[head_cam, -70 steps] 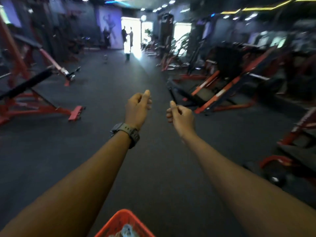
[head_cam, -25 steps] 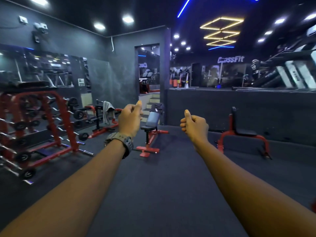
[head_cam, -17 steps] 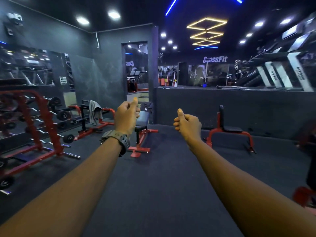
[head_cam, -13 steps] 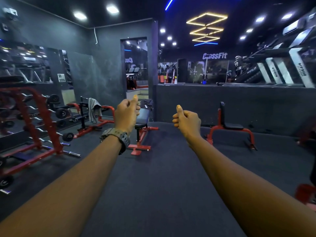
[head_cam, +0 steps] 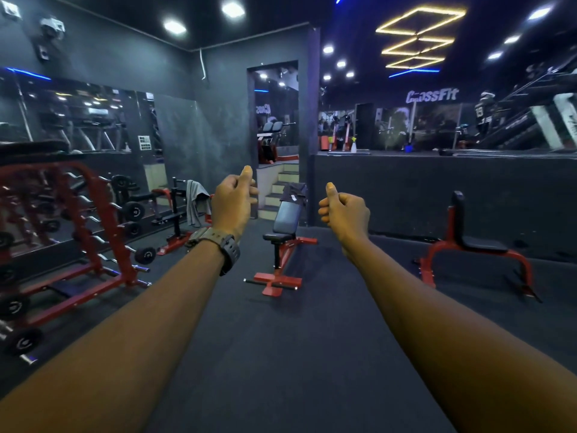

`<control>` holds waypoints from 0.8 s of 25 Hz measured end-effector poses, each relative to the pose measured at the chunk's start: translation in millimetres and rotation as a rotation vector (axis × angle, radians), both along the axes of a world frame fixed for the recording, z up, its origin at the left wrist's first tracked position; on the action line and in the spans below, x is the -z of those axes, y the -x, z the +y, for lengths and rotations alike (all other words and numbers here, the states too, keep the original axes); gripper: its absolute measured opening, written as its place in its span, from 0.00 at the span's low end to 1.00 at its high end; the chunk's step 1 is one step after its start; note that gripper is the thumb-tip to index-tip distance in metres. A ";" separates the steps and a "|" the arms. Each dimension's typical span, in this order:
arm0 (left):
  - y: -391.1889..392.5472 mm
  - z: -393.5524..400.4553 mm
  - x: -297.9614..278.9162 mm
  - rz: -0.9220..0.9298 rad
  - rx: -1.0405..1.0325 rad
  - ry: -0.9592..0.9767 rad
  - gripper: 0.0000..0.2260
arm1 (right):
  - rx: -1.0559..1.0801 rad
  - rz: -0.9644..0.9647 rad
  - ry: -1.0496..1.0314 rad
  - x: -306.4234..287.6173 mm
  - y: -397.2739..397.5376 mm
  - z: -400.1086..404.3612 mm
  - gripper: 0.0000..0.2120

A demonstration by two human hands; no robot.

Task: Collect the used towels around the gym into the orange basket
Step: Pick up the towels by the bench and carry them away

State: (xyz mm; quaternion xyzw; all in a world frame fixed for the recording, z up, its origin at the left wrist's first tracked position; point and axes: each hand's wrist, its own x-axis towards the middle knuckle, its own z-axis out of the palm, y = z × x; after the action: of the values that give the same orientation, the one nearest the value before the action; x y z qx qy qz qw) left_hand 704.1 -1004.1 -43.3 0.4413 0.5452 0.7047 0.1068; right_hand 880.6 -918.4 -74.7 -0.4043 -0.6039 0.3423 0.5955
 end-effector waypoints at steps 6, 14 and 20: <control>114.4 109.0 15.7 -0.016 -0.030 -0.005 0.17 | -0.060 -0.039 0.006 12.5 119.2 121.5 0.22; 310.5 255.8 11.2 -0.017 -0.007 0.016 0.17 | -0.043 0.002 0.029 2.3 311.7 269.2 0.23; 434.0 375.0 3.6 0.007 -0.071 -0.002 0.17 | -0.049 0.025 0.039 6.9 432.7 387.1 0.22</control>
State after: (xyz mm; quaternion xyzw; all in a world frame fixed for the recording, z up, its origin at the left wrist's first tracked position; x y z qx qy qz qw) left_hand 270.1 -629.1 -46.8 0.4245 0.5600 0.7070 0.0792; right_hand 447.9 -531.3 -81.7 -0.3966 -0.5995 0.3732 0.5865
